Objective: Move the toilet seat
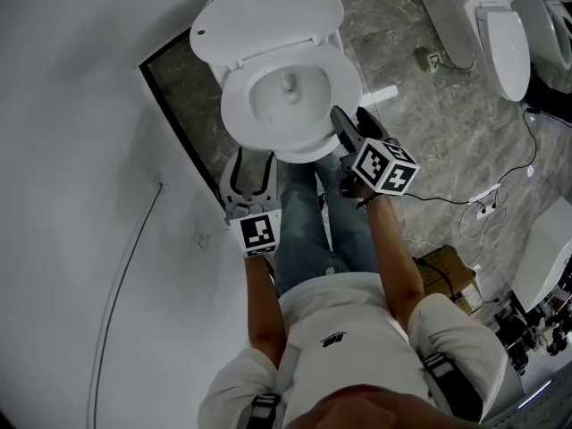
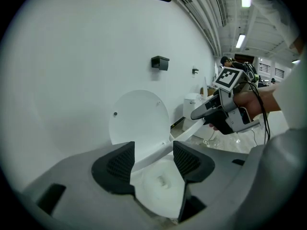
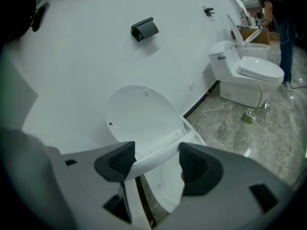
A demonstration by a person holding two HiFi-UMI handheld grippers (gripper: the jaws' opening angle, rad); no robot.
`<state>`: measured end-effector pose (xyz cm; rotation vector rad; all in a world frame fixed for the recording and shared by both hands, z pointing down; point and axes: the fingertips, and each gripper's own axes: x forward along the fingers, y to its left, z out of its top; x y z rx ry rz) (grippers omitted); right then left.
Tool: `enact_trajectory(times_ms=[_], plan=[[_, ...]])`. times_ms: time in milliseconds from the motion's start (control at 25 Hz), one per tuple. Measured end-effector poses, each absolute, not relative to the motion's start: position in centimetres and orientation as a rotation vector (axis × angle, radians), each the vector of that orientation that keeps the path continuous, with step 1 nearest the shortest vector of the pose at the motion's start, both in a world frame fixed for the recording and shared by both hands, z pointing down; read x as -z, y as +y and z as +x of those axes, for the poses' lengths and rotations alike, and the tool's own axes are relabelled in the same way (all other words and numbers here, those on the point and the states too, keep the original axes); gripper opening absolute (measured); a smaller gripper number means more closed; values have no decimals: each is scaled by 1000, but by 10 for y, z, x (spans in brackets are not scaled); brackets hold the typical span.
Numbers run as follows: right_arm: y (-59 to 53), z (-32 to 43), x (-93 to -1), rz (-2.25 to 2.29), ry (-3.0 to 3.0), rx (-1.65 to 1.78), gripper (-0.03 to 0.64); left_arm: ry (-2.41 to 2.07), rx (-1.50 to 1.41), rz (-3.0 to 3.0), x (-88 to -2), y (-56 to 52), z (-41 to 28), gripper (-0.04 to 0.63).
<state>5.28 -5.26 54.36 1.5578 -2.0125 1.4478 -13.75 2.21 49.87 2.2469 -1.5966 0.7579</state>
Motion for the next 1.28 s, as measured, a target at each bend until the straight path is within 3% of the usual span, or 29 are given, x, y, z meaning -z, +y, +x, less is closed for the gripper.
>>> enact_trajectory(times_ms=[880, 1280], plan=[[-87, 49, -523, 1654, -2055, -1553, 293, -1573, -685, 2246, -479, -18, -137, 270], [-98, 38, -485, 1483, -2310, -1125, 291, -1599, -616, 2211, -470, -41, -143, 267]])
